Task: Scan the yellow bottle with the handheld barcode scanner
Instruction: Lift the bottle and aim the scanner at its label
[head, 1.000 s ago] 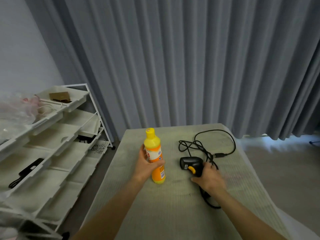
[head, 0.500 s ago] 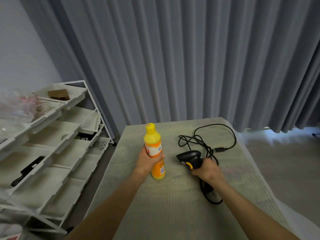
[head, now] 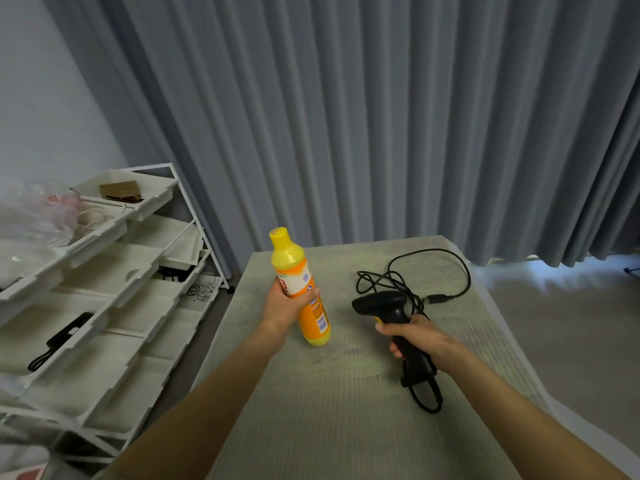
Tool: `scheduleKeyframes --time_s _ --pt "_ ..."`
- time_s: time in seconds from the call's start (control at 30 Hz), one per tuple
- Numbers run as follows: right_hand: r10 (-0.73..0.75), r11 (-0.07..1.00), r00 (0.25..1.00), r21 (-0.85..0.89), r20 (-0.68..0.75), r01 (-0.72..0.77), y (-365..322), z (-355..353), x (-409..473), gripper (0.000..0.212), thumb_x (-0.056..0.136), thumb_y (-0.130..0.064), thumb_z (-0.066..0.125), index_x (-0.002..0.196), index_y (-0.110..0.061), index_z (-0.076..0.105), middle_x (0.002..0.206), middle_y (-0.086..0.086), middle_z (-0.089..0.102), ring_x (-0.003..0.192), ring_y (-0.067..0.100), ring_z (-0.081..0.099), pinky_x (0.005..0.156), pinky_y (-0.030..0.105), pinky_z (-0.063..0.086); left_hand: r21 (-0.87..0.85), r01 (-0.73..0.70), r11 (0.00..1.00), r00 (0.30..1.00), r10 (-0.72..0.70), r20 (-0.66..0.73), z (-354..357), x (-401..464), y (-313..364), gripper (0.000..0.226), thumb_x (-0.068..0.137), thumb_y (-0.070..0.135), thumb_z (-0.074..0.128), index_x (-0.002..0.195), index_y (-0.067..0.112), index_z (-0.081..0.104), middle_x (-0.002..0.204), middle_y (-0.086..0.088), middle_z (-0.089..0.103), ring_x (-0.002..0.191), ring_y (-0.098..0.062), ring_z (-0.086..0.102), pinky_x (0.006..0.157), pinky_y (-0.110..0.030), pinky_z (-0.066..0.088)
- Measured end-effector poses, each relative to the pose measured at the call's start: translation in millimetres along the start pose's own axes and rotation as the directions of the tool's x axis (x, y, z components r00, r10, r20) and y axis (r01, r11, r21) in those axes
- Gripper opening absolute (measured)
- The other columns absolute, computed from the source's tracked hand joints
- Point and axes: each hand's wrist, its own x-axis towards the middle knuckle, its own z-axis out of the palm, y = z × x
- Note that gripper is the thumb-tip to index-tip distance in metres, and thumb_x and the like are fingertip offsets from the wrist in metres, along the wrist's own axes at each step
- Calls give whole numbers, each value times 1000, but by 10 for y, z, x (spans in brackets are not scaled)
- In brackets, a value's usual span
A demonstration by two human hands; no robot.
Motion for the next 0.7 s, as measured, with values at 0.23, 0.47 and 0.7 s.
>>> scheduleKeyframes --time_s 0.23,0.47,0.7 --pt "-52 998 991 31 127 48 -20 44 -136 29 76 -16 74 101 -6 63 76 9 75 60 15 66 57 25 53 4 16 1000 1000 -16 4 -52 -48 98 56 72 16 72 122 12 48 124 -13 59 106 -29 58 91 -46 50" --pt "-104 987 982 -108 156 122 -41 207 -255 24 76 -11 73 97 -5 63 56 0 65 50 11 58 53 22 51 3 22 1000 1000 -22 -15 -45 -71 173 50 72 15 72 117 15 49 124 -13 59 100 -24 57 85 -40 50" --pt "-115 981 982 -135 152 136 -85 304 -267 15 76 -8 71 89 -9 64 54 -2 63 47 9 56 51 21 50 34 37 999 999 -36 -32 -13 -73 204 55 72 19 72 120 15 47 127 -12 57 99 -21 55 87 -41 48"
